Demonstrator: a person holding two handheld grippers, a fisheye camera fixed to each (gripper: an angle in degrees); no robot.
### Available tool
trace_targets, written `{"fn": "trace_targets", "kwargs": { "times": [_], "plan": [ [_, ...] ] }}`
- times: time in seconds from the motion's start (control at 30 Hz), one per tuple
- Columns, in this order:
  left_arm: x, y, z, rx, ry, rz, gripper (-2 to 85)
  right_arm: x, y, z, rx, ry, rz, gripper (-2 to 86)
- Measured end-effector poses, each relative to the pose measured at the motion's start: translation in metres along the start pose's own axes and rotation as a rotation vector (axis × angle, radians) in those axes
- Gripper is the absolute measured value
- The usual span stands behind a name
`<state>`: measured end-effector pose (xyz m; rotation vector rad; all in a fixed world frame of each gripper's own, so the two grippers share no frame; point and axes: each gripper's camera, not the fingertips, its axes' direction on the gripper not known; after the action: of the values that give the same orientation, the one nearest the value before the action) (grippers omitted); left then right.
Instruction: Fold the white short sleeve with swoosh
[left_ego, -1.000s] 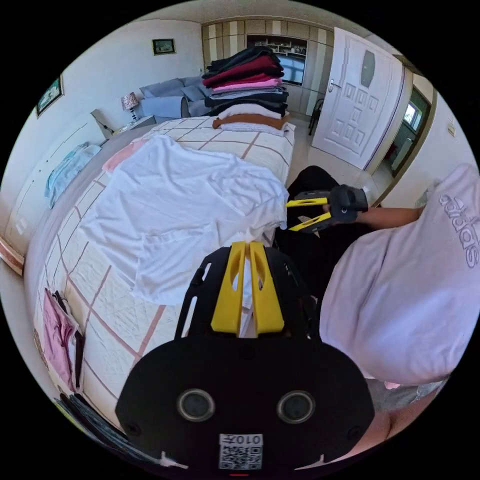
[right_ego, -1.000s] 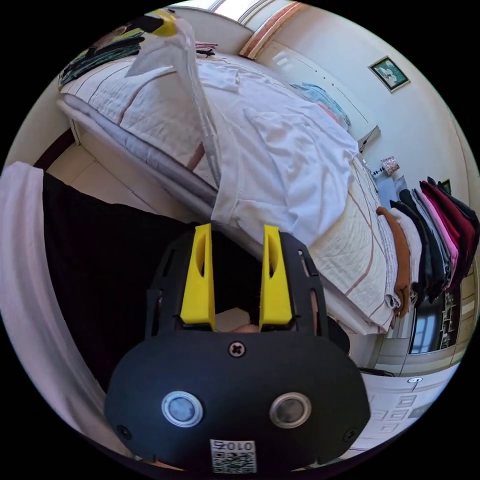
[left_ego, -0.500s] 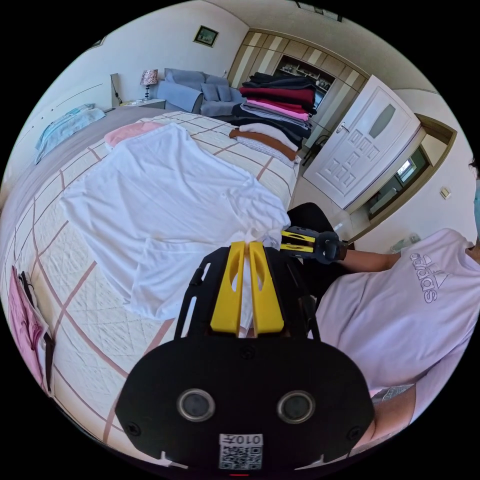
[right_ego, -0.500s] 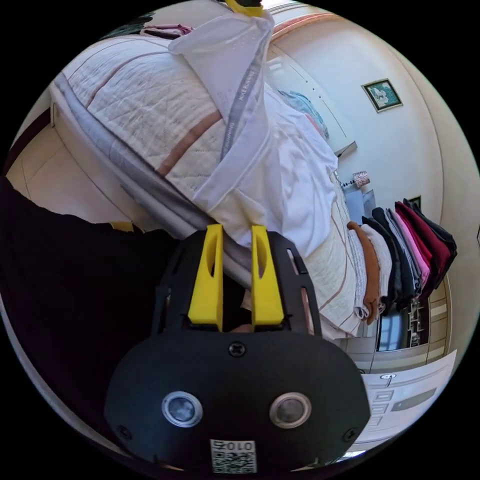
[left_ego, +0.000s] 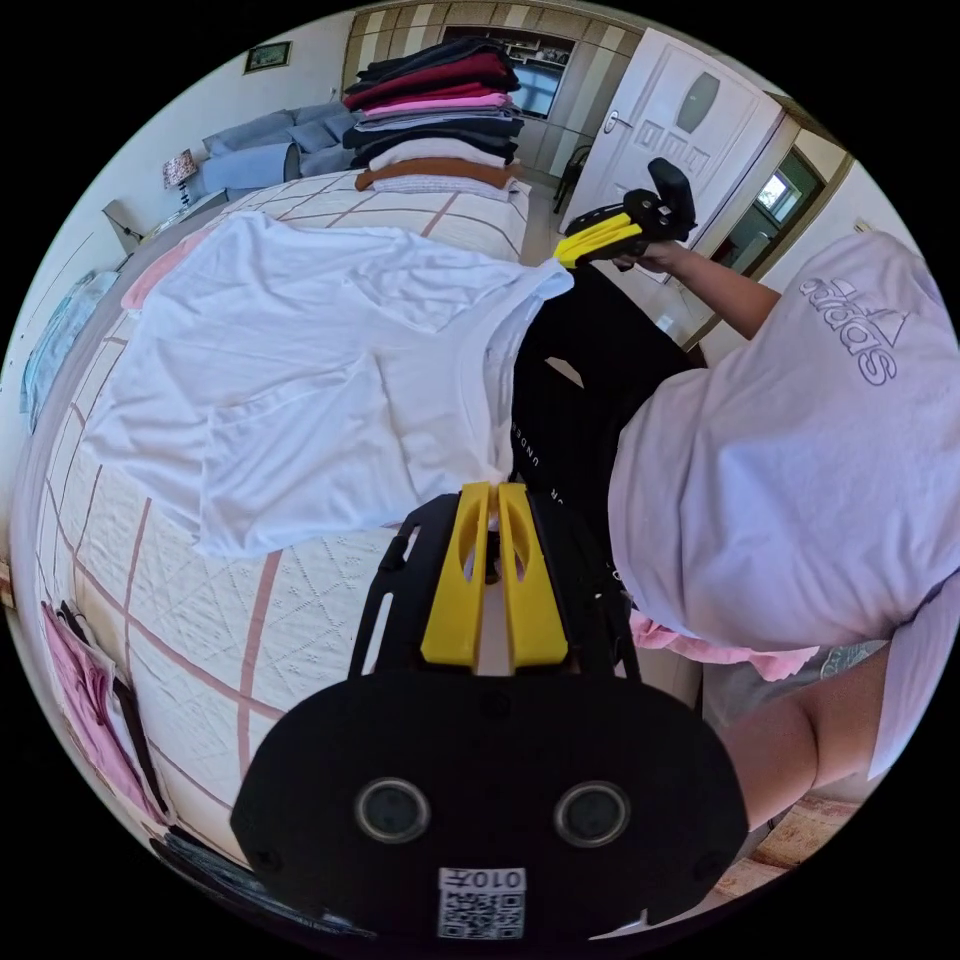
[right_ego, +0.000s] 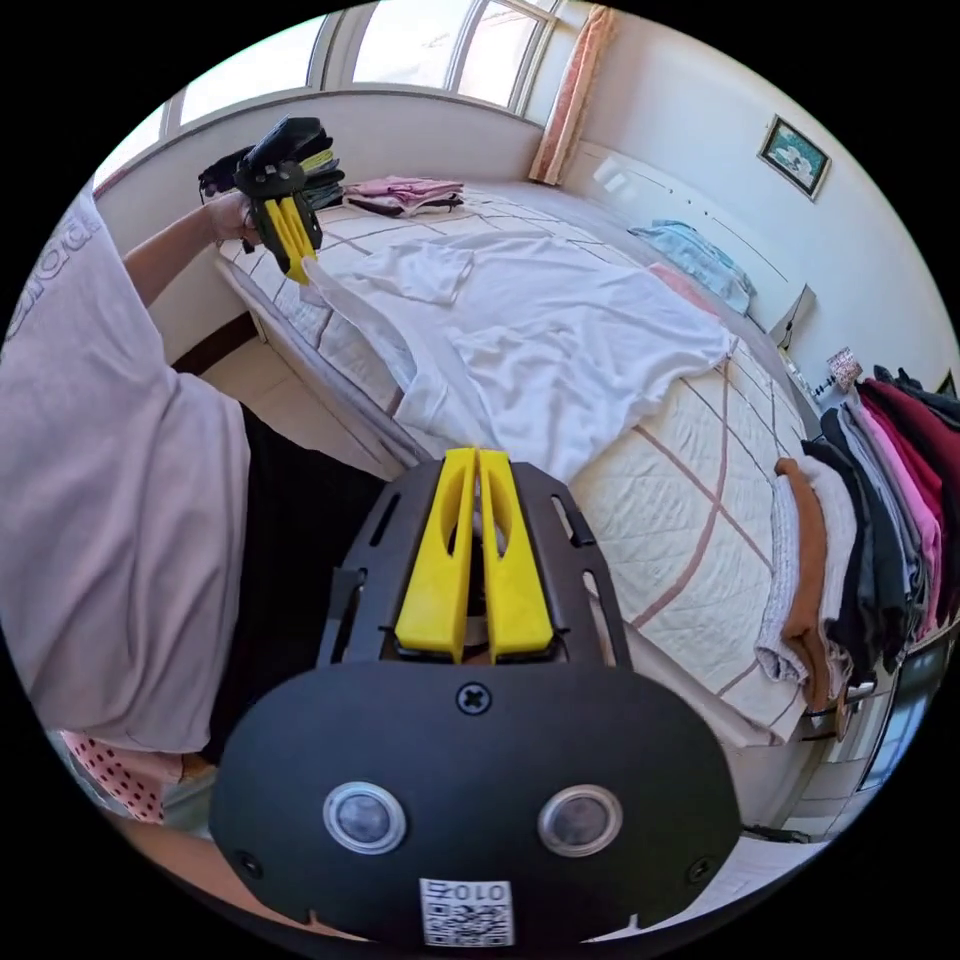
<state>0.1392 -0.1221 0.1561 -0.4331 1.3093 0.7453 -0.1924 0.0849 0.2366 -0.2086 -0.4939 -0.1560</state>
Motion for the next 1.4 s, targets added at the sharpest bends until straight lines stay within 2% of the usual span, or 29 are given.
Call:
{"fn": "trace_targets", "kwargs": {
  "times": [0.2, 0.37, 0.57, 0.67, 0.77, 0.87, 1.0, 1.07, 1.13, 1.2, 1.27, 1.4],
  "plan": [
    [-0.020, -0.021, -0.045, -0.041, -0.088, 0.058, -0.1, 0.060, -0.045, -0.031, -0.033, 0.003, -0.114, 2.2],
    [-0.130, -0.083, -0.108, -0.088, -0.193, 0.056, -0.1, 0.151, -0.124, -0.030, -0.067, 0.043, -0.158, 2.0],
    [-0.295, -0.157, -0.084, -0.226, -0.163, -0.132, 0.0, 0.276, -0.202, 0.064, -0.200, -0.054, 0.059, 2.0],
    [-0.328, -0.171, -0.058, -0.269, -0.189, -0.160, 0.3, 0.305, -0.213, 0.110, -0.258, -0.067, 0.150, 2.0],
    [-0.353, -0.166, -0.041, -0.290, -0.122, -0.221, 0.9, 0.318, -0.213, 0.139, -0.293, -0.090, 0.174, 1.9],
    [-0.373, -0.146, -0.043, -0.221, -0.088, -0.321, 2.7, 0.327, -0.208, 0.147, -0.252, -0.079, 0.212, 1.8],
    [-0.380, -0.103, -0.078, 0.040, -0.047, -0.464, 6.7, 0.343, -0.183, 0.132, -0.186, 0.008, 0.307, 1.8],
    [-0.357, -0.064, -0.115, 0.221, -0.121, -0.503, 9.1, 0.349, -0.162, 0.104, -0.078, 0.025, 0.374, 1.8],
    [-0.327, -0.034, -0.139, 0.313, -0.192, -0.504, 10.5, 0.345, -0.137, 0.075, -0.006, 0.007, 0.407, 2.1],
    [-0.300, -0.008, -0.147, 0.308, -0.229, -0.498, 11.4, 0.321, -0.101, 0.050, 0.031, -0.023, 0.381, 2.0],
    [-0.261, 0.015, -0.135, 0.166, -0.224, -0.433, 11.9, 0.296, -0.075, 0.041, 0.025, 0.011, 0.363, 2.0],
    [-0.213, 0.027, -0.108, 0.119, -0.341, -0.375, 12.2, 0.261, -0.023, 0.036, 0.046, 0.012, 0.431, 2.0]
  ]
}}
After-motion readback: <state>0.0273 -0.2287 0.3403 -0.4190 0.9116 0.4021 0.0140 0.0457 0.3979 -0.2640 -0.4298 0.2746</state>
